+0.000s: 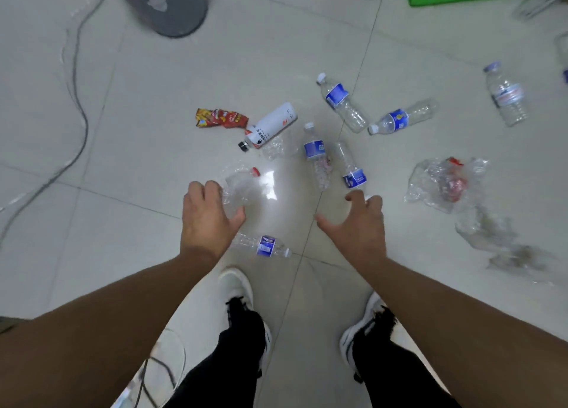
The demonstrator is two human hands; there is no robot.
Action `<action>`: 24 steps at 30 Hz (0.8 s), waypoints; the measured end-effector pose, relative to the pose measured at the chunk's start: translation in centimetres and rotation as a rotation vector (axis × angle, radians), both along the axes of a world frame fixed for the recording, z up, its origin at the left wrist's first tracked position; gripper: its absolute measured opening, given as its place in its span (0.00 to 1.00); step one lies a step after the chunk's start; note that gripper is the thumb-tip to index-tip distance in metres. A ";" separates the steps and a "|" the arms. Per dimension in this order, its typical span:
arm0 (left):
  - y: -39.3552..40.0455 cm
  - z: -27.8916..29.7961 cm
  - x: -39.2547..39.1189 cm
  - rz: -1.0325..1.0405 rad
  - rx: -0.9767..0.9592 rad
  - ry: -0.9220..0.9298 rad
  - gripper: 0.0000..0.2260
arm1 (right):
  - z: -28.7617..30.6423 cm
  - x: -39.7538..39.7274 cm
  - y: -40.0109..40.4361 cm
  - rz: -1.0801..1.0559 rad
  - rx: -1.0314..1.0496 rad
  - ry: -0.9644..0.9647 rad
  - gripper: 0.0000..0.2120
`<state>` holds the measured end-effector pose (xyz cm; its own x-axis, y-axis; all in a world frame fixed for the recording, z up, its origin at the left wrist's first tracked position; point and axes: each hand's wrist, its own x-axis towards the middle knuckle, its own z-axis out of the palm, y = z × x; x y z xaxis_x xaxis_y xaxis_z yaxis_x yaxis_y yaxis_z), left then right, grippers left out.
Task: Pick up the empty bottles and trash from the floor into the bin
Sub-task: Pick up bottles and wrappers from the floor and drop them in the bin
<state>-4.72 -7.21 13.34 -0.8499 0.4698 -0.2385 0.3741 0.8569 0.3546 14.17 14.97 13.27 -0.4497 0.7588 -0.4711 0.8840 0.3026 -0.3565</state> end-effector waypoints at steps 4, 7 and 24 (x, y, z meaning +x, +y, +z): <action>-1.1 4.6 -2.2 0.007 0.021 -0.041 0.24 | 4.6 -2.4 2.0 -0.004 -0.003 -0.095 0.38; -1.4 5.6 -3.4 -0.001 -0.018 -0.047 0.23 | 4.9 -3.3 3.5 -0.002 -0.052 -0.141 0.41; 0.7 -23.9 -6.1 -0.090 -0.217 -0.160 0.37 | -22.5 -3.9 12.6 0.027 -0.062 -0.245 0.47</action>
<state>-10.81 -6.47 -10.59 -0.7506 0.4648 -0.4697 0.4063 0.8852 0.2267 10.24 27.61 -9.22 -0.3360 0.7143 -0.6139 0.9381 0.3118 -0.1507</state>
